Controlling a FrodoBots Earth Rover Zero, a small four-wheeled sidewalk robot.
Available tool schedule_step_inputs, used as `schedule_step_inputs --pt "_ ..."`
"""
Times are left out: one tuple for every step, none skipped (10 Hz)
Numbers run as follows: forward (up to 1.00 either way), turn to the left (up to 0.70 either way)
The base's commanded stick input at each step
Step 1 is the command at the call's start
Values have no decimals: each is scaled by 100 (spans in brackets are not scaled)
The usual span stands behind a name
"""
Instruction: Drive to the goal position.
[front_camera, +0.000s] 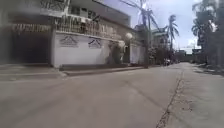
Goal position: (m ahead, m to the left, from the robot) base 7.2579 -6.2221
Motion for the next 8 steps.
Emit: schedule_step_inputs --pt "100 0" --pt "100 -6" --pt "100 -22" --pt "100 -40" --pt "100 -40" --pt "100 -40" --pt "100 -40" --pt "100 -36"
